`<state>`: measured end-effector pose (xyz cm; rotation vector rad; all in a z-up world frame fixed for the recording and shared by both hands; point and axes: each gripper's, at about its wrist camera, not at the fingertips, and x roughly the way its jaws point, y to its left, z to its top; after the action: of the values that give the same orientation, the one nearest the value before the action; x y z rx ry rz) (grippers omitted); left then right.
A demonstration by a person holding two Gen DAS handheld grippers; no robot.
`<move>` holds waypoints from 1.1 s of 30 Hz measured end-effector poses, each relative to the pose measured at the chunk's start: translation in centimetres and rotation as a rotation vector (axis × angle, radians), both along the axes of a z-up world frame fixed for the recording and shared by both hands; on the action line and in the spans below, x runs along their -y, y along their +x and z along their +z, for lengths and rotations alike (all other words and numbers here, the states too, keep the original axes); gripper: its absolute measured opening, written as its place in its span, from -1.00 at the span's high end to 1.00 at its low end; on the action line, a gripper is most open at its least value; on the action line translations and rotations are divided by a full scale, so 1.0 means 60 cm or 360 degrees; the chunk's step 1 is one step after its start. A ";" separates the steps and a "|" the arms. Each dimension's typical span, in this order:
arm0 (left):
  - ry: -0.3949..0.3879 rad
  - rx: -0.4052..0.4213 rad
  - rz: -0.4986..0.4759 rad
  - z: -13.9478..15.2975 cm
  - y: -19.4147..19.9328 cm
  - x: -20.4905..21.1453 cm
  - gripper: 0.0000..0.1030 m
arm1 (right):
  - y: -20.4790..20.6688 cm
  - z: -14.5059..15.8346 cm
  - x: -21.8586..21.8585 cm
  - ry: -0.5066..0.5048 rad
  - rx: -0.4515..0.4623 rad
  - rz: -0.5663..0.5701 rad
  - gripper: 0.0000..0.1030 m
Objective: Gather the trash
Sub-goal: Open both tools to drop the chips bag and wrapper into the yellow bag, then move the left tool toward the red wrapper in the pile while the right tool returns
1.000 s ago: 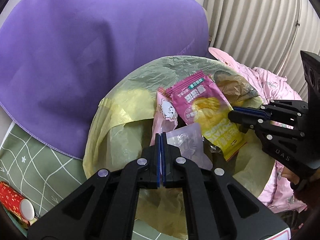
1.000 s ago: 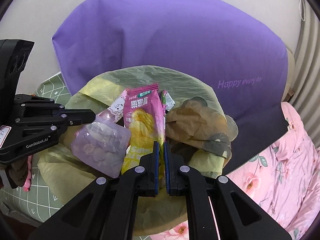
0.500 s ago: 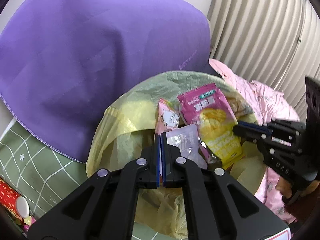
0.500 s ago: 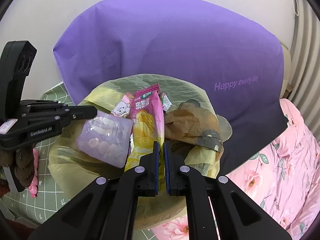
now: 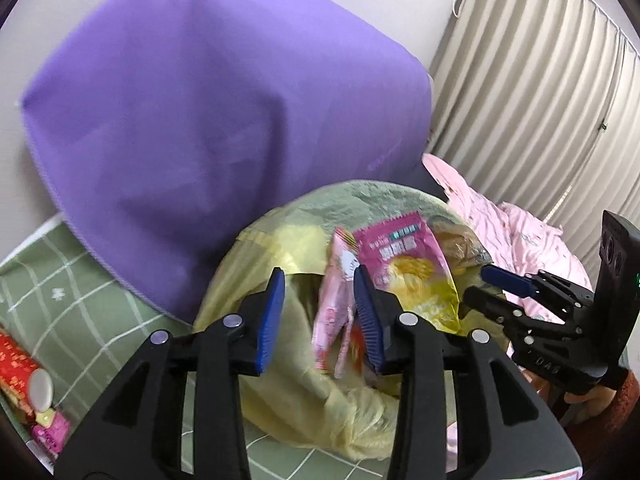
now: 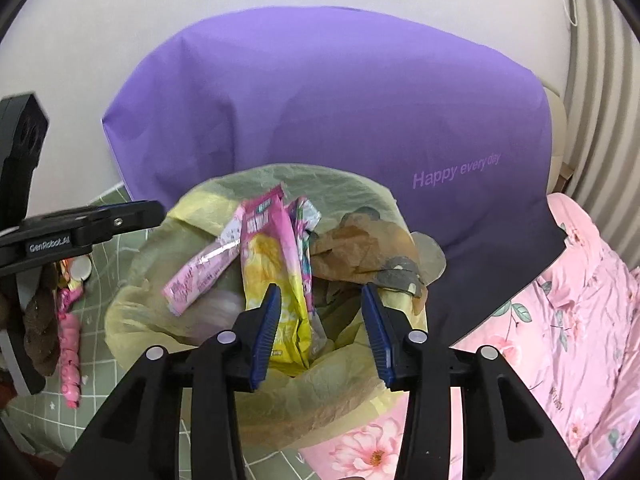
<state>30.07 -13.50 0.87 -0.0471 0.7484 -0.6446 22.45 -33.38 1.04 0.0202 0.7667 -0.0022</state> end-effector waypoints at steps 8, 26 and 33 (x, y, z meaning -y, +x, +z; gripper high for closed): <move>0.0004 0.0131 0.0202 0.018 -0.061 -0.073 0.23 | -0.011 0.034 -0.029 -0.0022 0.0124 0.0011 0.22; 0.0024 0.0153 0.1095 -0.038 -0.217 -0.460 0.17 | 0.011 0.019 -0.264 0.0146 0.0171 0.0506 0.09; 0.0029 0.0074 0.1406 -0.061 -0.265 -0.586 0.14 | 0.029 0.000 -0.373 0.0204 0.0097 0.0811 0.02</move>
<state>14.20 21.66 -2.81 -0.3255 0.6088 0.2029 24.17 -11.03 1.02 -0.0536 0.6934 0.5298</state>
